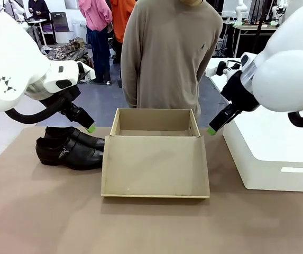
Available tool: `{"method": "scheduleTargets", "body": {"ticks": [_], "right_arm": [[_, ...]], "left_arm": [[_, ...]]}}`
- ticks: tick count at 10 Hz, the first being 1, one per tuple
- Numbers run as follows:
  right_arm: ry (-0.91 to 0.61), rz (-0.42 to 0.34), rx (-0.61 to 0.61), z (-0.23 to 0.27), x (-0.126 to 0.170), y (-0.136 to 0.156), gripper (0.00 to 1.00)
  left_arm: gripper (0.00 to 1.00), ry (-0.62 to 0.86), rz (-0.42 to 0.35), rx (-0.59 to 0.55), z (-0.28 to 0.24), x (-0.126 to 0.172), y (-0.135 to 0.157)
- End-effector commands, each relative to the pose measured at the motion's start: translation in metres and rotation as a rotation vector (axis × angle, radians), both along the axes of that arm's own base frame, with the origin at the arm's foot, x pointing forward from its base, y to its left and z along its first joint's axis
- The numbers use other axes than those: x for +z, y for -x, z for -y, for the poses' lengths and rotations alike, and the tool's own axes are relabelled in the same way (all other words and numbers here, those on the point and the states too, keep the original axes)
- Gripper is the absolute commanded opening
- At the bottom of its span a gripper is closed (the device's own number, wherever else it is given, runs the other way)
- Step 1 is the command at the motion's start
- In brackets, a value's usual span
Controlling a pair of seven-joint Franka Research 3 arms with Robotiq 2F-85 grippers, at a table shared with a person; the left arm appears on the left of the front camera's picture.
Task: Pack the shoes into the box.
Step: Place one shoe of the Shoes into the Shoes Box.
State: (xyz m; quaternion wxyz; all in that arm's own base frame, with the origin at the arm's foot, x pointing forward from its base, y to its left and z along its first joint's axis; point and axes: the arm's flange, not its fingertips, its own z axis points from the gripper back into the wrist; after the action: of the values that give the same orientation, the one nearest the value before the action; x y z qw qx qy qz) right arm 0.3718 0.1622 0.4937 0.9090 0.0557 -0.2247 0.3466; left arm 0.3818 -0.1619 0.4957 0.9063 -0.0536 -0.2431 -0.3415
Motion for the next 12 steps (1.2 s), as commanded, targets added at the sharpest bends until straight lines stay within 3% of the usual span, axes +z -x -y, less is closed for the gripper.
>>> {"method": "scheduleTargets", "body": {"ticks": [1, 8, 12], "right_arm": [[-0.010, -0.011, 0.059, 0.010, 0.006, -0.001, 1.00], [-0.205, 0.046, 0.351, 0.054, 0.047, 0.032, 1.00], [-0.292, 0.072, 0.452, 0.074, 0.058, 0.046, 1.00]], "left_arm": [[1.00, -0.004, -0.013, -0.057, -0.008, 0.003, -0.002], [1.00, 0.172, 0.122, -0.518, -0.026, 0.047, 0.022], [1.00, 0.213, 0.169, -0.586, -0.045, 0.052, 0.033]]}}
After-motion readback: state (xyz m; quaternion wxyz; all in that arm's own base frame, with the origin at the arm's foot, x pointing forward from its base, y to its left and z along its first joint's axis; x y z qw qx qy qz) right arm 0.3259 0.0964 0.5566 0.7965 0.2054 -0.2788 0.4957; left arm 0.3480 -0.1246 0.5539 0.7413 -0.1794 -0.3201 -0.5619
